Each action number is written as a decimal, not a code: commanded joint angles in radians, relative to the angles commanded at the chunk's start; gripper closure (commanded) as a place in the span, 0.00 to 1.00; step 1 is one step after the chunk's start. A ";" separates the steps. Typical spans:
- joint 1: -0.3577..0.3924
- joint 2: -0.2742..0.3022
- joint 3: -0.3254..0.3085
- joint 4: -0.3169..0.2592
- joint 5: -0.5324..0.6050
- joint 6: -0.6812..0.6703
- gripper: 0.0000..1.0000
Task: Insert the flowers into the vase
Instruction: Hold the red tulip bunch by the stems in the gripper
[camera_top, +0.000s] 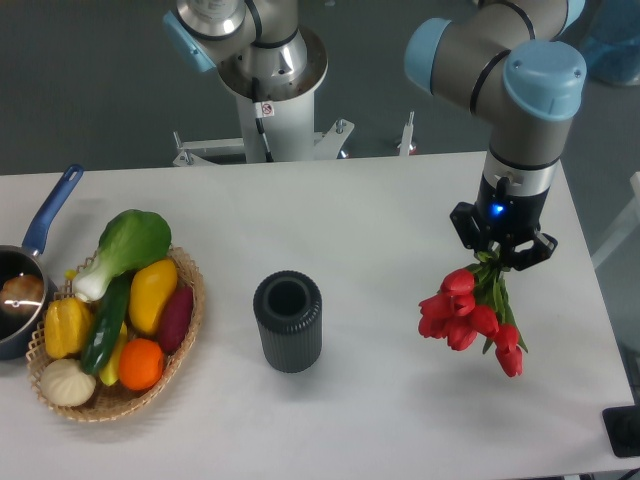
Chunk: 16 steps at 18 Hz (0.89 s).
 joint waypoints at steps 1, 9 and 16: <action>0.002 0.000 0.000 -0.002 -0.002 0.000 1.00; 0.015 0.017 0.009 -0.017 -0.055 -0.015 1.00; 0.041 0.101 -0.003 -0.003 -0.438 -0.140 1.00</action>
